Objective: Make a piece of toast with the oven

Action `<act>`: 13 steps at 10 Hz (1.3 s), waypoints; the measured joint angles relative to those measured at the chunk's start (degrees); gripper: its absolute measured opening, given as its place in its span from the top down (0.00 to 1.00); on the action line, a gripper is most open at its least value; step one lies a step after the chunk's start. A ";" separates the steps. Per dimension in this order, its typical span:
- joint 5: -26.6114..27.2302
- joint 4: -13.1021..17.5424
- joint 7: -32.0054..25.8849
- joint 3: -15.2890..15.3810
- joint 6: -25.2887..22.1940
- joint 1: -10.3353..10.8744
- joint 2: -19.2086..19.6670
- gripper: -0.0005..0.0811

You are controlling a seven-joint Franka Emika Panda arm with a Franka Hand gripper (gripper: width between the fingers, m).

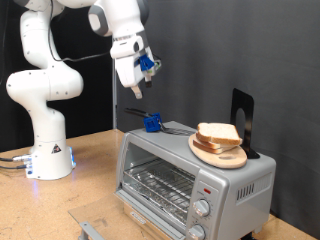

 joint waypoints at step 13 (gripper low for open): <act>7.66 -8.35 -4.86 5.68 15.91 3.59 4.42 0.01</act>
